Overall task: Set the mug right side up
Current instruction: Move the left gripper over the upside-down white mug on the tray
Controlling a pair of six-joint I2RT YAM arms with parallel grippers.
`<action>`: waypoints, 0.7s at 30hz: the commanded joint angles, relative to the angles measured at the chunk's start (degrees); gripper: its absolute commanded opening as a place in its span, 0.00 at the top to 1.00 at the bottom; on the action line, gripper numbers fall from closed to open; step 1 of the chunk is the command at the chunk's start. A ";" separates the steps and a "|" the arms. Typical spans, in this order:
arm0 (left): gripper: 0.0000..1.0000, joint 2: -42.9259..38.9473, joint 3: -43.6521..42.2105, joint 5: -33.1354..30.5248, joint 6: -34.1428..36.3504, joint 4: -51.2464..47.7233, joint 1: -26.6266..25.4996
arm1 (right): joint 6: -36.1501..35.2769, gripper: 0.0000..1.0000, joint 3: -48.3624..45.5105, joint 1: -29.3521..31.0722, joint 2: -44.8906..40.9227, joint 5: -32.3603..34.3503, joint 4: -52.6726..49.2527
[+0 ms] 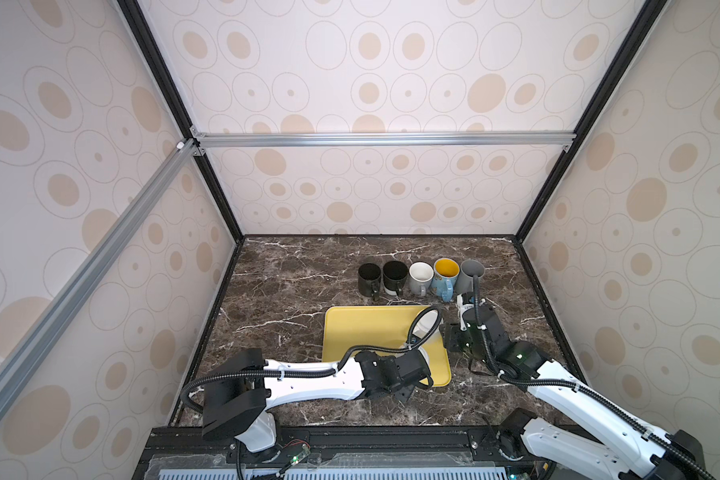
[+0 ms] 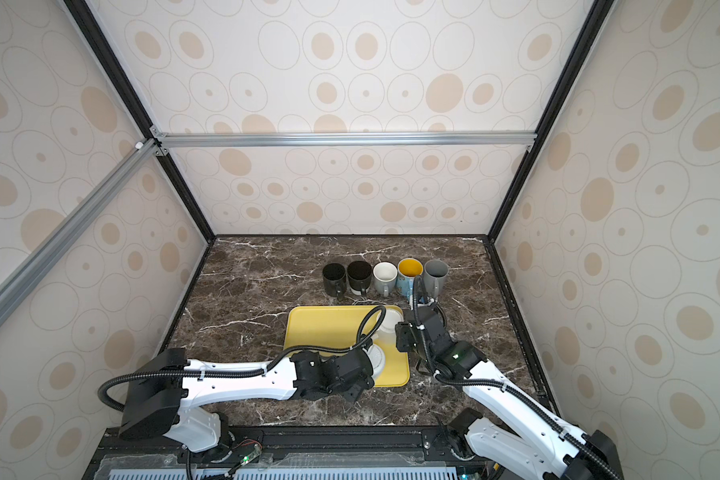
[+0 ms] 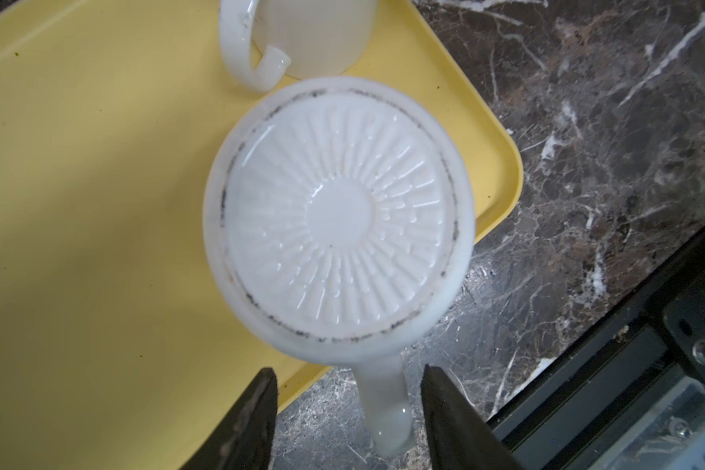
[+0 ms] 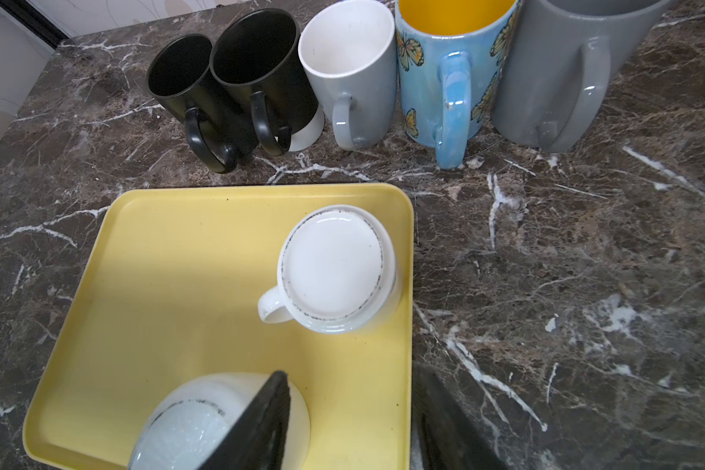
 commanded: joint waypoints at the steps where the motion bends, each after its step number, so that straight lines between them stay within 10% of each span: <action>1: 0.44 0.96 2.52 -0.05 0.24 0.36 -0.45 | 0.65 0.48 -0.85 -0.44 -1.25 0.06 -0.14; 21: 0.57 4.34 3.66 -0.83 1.10 -0.48 1.81 | -0.06 0.48 -1.82 -1.45 -3.94 0.87 -0.86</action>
